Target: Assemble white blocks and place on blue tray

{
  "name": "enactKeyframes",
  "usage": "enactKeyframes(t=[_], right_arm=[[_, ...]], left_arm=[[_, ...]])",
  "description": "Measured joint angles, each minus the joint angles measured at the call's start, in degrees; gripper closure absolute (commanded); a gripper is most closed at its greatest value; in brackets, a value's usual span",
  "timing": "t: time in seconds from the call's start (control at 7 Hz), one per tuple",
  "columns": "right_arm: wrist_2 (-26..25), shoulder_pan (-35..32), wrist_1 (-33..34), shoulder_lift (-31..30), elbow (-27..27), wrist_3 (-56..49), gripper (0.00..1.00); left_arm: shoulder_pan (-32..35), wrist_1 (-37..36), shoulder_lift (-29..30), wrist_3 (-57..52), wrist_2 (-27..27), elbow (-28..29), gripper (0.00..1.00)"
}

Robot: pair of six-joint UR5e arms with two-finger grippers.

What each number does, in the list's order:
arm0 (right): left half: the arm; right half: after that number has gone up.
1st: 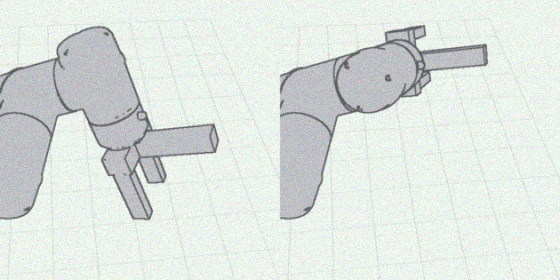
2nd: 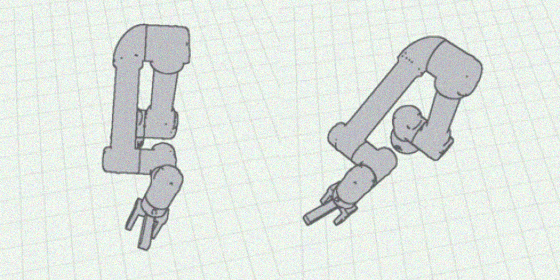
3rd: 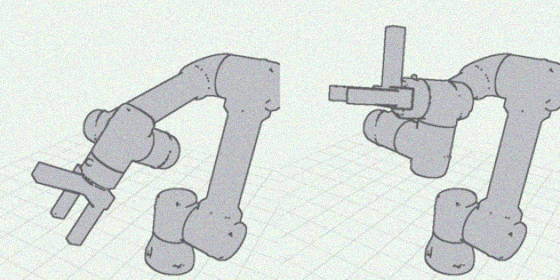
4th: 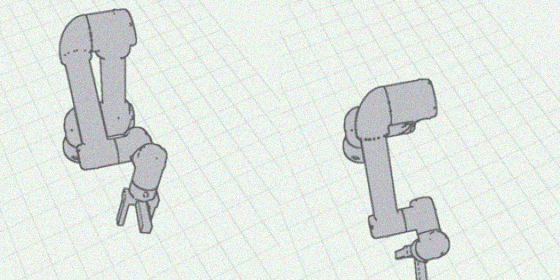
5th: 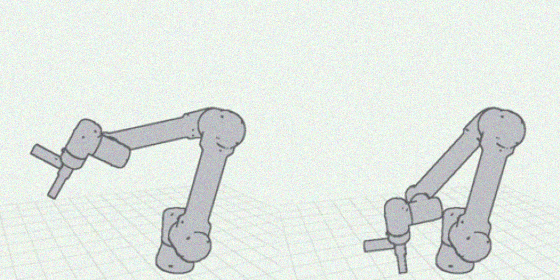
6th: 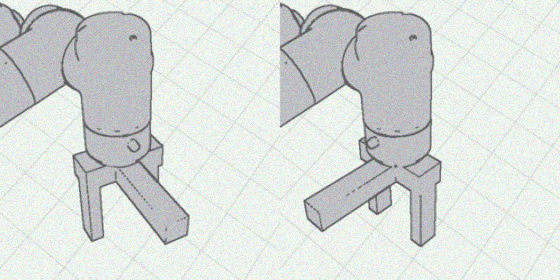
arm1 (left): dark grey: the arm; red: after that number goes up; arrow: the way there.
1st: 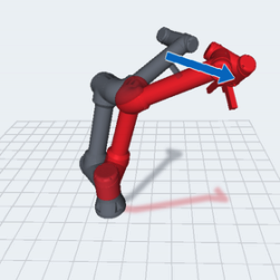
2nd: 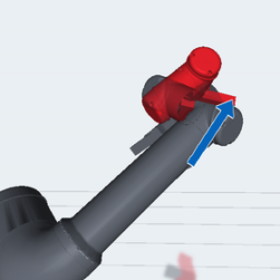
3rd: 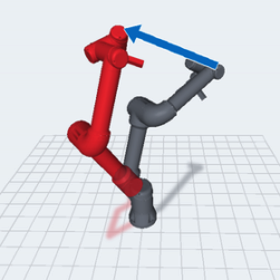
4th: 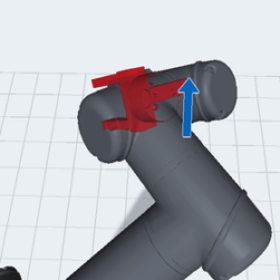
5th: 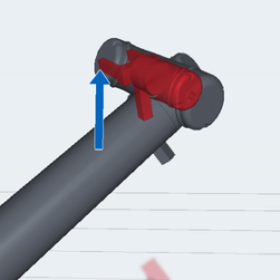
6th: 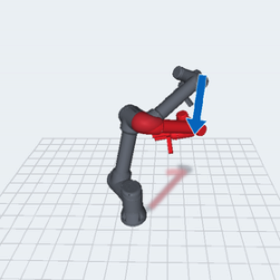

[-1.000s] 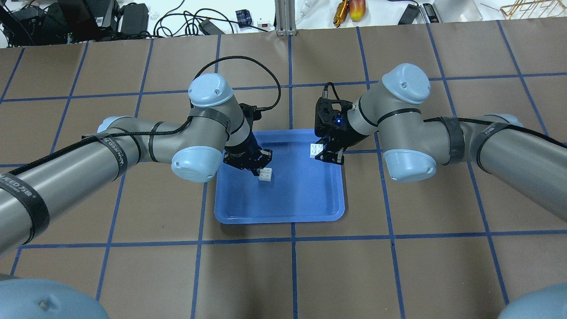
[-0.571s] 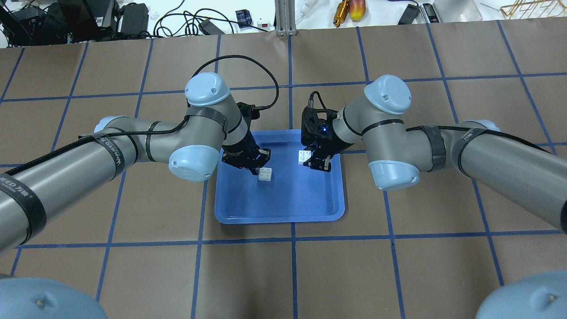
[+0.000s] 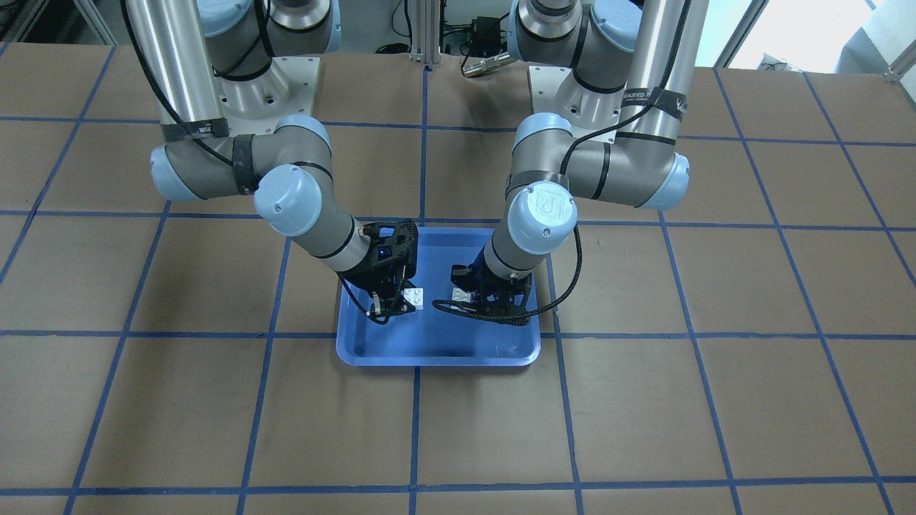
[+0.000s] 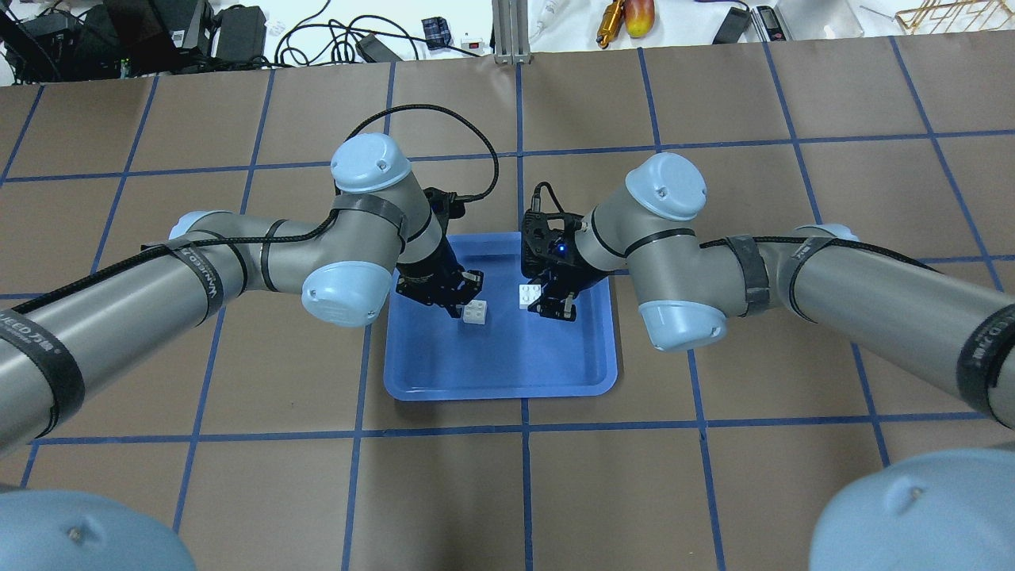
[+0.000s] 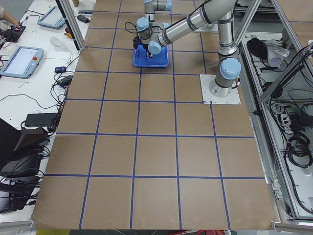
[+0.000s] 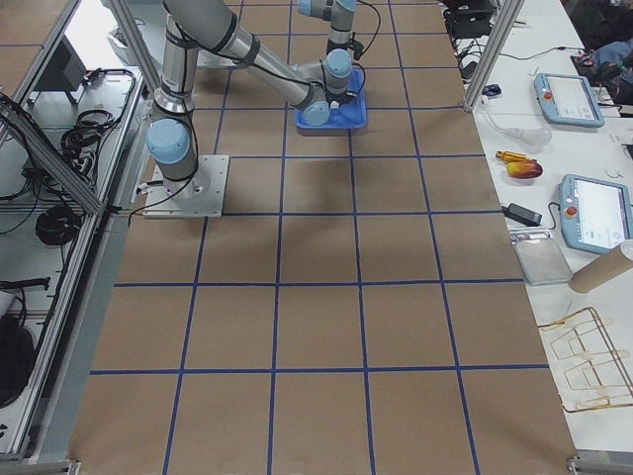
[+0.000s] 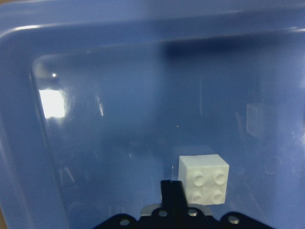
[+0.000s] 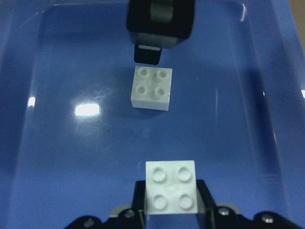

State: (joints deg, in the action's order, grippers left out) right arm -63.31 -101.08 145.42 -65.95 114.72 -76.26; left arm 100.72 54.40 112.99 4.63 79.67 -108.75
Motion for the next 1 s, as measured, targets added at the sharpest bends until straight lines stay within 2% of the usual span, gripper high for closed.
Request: enactKeyframes(t=[0.43, 1.0], right_arm=[[3.0, -0.5, 1.7, 1.6, -0.1, 3.7, 1.00], [2.9, -1.8, 3.3, 3.3, -0.1, 5.8, 1.00]], left_arm=[[0.4, -0.1, 0.4, 1.7, -0.1, 0.1, 1.00], [0.9, -0.2, 0.6, 2.9, -0.1, 0.1, 1.00]])
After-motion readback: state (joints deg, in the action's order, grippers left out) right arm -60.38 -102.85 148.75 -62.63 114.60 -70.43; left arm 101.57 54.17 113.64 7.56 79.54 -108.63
